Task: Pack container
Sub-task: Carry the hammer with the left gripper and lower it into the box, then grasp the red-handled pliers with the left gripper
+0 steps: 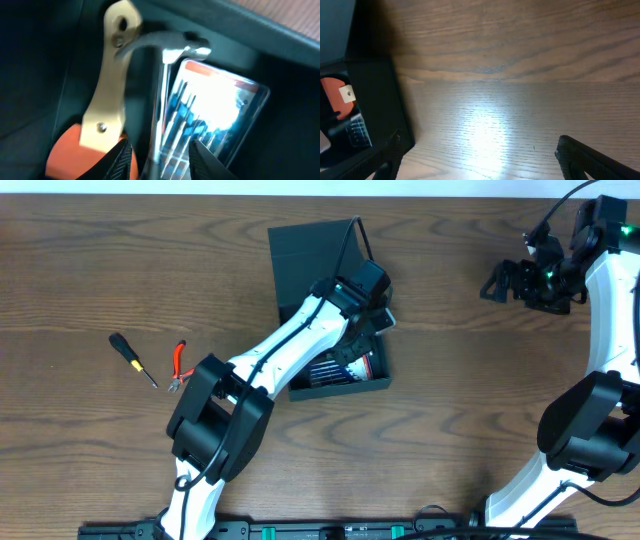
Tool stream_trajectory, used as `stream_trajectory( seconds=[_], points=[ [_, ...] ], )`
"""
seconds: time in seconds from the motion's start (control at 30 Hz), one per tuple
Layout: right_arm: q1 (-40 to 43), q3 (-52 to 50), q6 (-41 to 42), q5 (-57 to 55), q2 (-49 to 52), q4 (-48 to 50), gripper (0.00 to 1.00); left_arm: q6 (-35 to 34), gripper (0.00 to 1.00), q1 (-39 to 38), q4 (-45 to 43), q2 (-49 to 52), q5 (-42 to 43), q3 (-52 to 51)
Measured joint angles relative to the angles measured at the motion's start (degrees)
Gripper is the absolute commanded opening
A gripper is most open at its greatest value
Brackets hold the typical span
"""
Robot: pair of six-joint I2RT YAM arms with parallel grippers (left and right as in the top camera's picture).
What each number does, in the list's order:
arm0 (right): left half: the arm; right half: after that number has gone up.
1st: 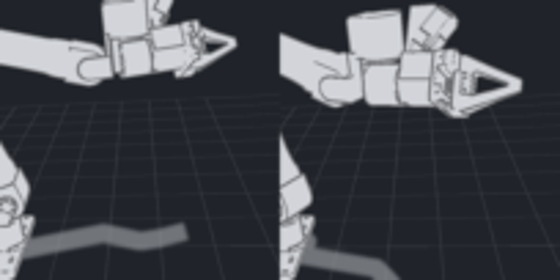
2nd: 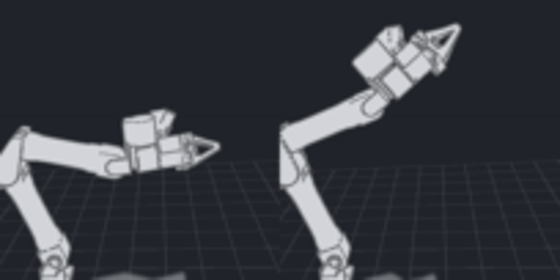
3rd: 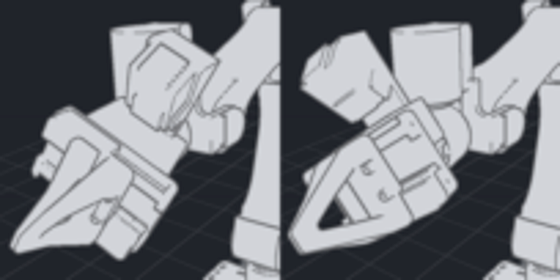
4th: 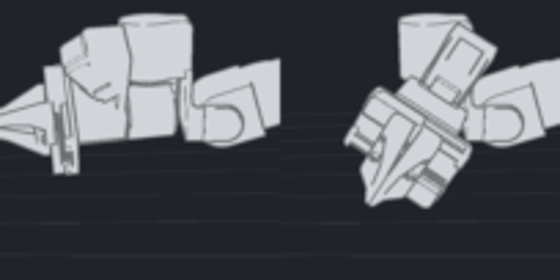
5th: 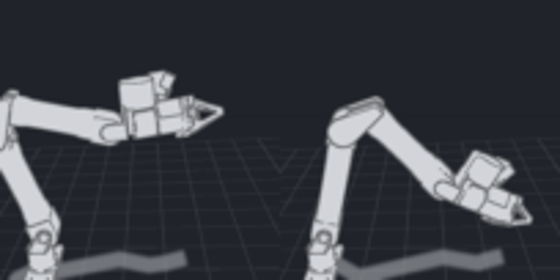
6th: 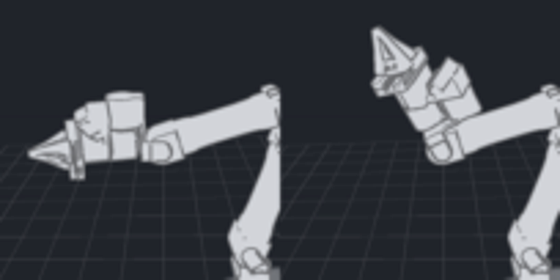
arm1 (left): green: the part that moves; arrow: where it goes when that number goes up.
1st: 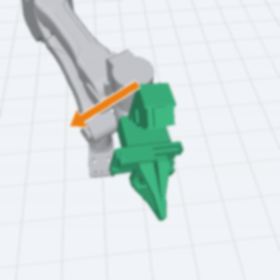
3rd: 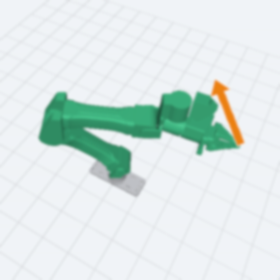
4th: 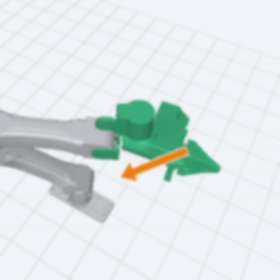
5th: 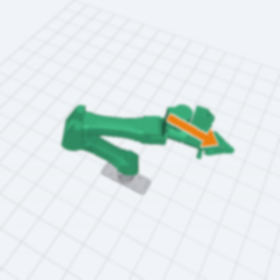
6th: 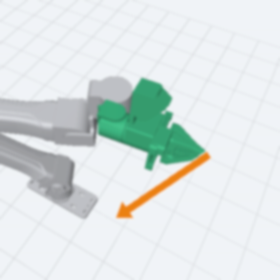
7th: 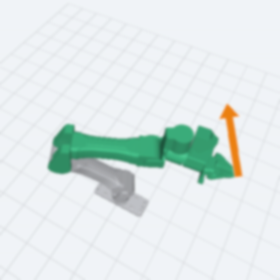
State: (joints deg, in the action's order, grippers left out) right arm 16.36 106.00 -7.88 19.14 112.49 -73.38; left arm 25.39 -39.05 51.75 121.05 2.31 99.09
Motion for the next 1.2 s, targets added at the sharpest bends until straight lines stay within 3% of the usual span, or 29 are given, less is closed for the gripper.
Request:
stream_trajectory(
  seconds=[0.07,0.13,0.27,0.5,0.77,1.1,1.2],
  points=[
    [0.00,0.00,0.00,0.00,-0.02,0.11,0.99,-1.25,0.37,0.26,1.05,-0.59,-1.88,2.05],
    [0.00,0.00,0.00,0.00,0.00,0.20,0.99,-1.57,0.44,0.83,2.23,-2.19,-3.54,4.02],
    [0.00,0.00,0.00,0.00,0.00,0.31,0.99,-2.73,0.45,3.91,3.48,-11.08,-6.23,6.08],
    [0.00,0.00,0.00,0.00,0.00,0.35,0.99,-5.99,0.47,18.05,10.47,-23.02,-8.37,8.90],
    [0.00,0.00,0.00,0.00,0.00,1.11,0.99,-13.07,0.47,35.36,18.84,-11.61,-7.48,2.73],
    [0.00,0.00,0.00,0.00,0.00,2.08,0.99,-11.80,0.45,42.45,19.65,-0.83,-5.44,1.49],
    [0.00,0.00,0.00,0.00,0.00,2.08,0.99,-11.69,0.40,44.26,19.61,1.55,-3.67,1.49]
  ],
)
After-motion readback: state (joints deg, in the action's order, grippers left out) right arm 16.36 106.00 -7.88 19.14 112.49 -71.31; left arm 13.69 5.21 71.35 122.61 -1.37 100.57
